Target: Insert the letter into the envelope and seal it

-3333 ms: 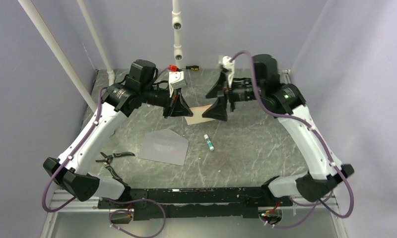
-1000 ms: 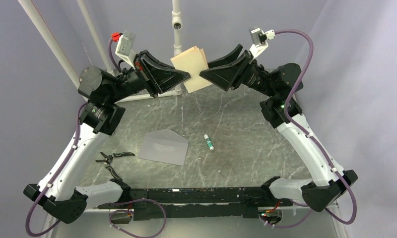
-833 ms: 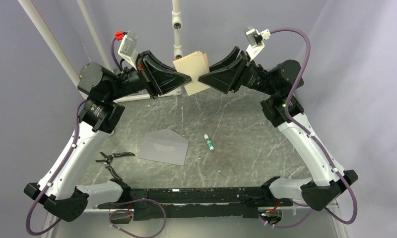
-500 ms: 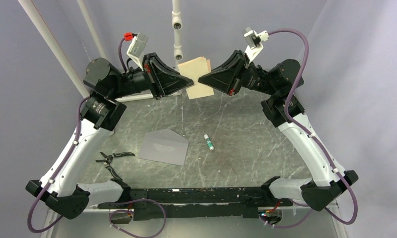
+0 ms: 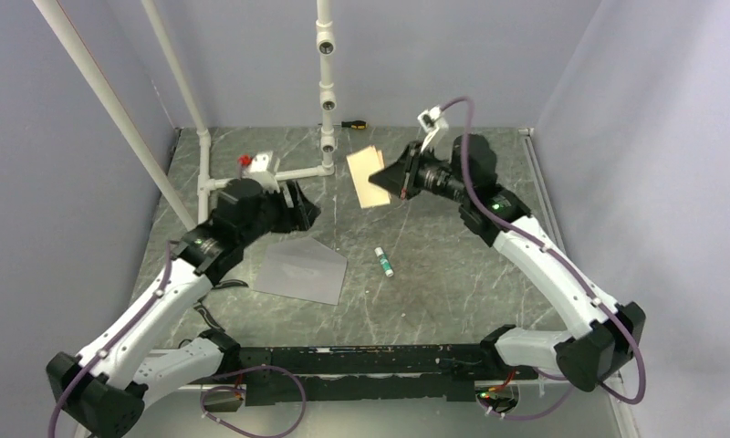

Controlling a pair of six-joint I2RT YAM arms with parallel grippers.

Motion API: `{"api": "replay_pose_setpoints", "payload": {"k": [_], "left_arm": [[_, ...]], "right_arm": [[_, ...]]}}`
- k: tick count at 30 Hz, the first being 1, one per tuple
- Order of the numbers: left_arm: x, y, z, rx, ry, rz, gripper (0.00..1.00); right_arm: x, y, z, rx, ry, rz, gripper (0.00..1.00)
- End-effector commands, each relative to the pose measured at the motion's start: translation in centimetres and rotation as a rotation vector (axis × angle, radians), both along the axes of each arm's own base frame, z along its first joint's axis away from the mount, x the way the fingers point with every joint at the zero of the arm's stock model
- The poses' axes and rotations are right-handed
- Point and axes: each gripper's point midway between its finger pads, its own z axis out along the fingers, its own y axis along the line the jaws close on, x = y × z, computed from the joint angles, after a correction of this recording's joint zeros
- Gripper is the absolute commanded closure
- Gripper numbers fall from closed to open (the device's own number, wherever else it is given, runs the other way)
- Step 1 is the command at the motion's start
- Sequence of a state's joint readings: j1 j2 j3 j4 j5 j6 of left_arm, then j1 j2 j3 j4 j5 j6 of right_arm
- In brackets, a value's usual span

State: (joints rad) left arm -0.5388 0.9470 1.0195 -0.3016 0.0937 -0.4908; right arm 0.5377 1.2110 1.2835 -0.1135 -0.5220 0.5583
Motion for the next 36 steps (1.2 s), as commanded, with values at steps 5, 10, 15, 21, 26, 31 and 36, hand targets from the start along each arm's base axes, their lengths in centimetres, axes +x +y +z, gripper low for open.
{"api": "replay_pose_setpoints", "payload": {"k": [5,10,15,21,26,31,36], "left_arm": [[-5.5,9.7,-19.0,0.195,0.668,0.6,0.46],[-8.4,11.2,-23.8,0.226,0.805,0.684,0.56],[-10.3,10.6,-27.1,0.214,0.961,0.726,0.38],[-8.3,9.4,-28.8,0.128,0.902,0.683,0.27],[-6.1,9.3,-29.4,0.044,0.827,0.634,0.28],[-4.0,8.7,-29.1,0.006,0.784,0.53,0.3],[-2.1,8.6,-28.8,0.027,0.779,0.454,0.31]], "right_arm": [[1.4,0.8,-14.3,-0.221,0.213,-0.048,1.0],[1.1,3.2,-16.6,-0.226,0.257,-0.001,1.0],[0.7,5.2,-17.9,-0.236,0.275,0.036,1.0],[0.4,6.6,-18.7,-0.242,0.29,0.076,1.0],[0.2,6.8,-20.0,-0.263,0.312,0.091,1.0],[0.2,6.9,-22.0,-0.295,0.34,0.104,1.0],[0.6,7.3,-24.5,-0.329,0.392,0.105,1.0]]}}
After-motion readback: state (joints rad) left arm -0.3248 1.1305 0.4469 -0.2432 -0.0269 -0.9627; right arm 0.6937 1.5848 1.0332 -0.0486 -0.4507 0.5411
